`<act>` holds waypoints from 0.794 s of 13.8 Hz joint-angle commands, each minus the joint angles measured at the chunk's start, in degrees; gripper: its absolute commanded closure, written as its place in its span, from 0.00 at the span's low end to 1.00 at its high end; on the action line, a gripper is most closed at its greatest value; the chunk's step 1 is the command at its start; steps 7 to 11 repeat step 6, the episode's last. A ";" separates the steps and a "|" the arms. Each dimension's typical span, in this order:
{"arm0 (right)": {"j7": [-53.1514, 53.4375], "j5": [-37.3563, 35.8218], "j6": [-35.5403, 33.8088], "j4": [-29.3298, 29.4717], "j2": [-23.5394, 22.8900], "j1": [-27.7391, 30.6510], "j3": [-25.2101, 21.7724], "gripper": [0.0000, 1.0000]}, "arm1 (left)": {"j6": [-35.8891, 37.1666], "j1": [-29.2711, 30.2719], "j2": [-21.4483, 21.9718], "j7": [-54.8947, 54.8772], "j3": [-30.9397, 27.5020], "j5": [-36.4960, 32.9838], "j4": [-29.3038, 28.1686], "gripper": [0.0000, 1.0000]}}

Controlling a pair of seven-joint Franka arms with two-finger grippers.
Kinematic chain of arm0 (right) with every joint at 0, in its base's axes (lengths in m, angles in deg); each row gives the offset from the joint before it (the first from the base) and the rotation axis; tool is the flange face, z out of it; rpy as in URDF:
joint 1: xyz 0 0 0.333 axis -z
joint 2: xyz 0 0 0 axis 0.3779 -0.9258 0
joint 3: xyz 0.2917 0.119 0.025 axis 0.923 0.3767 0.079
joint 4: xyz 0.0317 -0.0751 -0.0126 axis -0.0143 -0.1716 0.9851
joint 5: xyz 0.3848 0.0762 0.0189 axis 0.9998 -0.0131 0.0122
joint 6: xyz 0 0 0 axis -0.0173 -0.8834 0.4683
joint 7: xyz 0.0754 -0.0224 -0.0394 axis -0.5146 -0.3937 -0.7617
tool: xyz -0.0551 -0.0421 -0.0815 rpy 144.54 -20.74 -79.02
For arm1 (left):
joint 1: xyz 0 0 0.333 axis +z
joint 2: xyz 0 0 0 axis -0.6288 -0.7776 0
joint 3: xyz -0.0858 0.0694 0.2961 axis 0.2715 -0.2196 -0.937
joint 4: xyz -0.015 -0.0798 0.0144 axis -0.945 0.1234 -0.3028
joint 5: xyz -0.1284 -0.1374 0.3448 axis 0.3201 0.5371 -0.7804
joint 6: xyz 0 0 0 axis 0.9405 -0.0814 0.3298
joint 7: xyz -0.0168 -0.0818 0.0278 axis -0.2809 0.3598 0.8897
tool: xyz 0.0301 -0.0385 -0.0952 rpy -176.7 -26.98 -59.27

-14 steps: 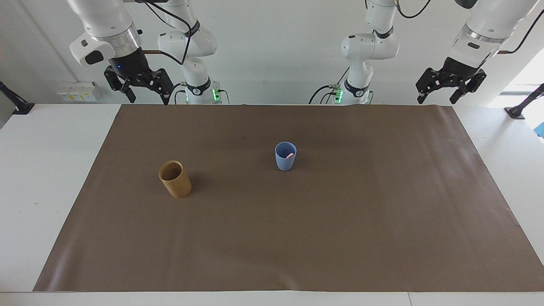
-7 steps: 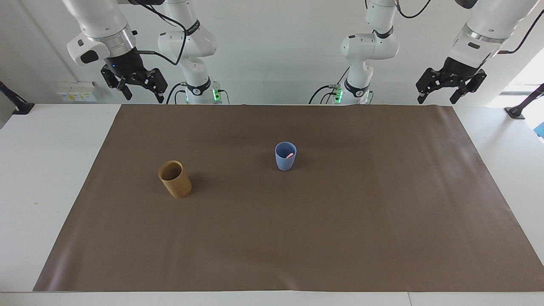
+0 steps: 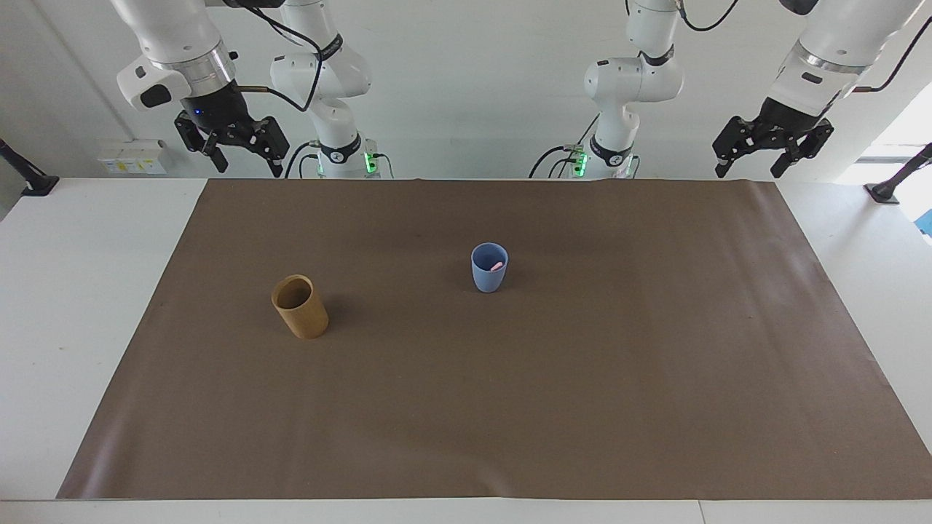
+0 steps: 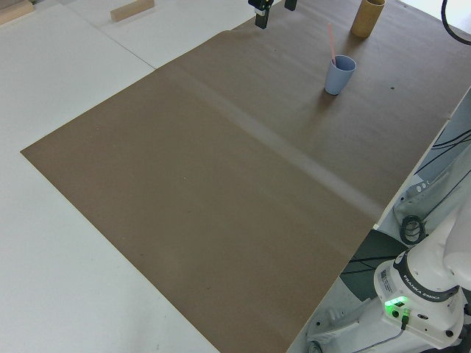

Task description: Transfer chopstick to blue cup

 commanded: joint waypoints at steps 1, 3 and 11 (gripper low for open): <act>-1.01 -0.83 1.31 -1.67 1.32 0.23 0.29 0.00 | -0.08 1.12 -0.36 -0.05 0.62 -0.12 1.05 0.00; -0.57 -0.83 1.31 -1.67 1.24 0.14 0.55 0.00 | -0.08 1.21 -0.27 0.03 0.62 -0.12 0.96 0.00; -0.66 -0.74 1.31 -1.58 1.24 0.14 0.81 0.00 | -0.08 1.12 -0.27 0.03 0.62 -0.12 0.96 0.00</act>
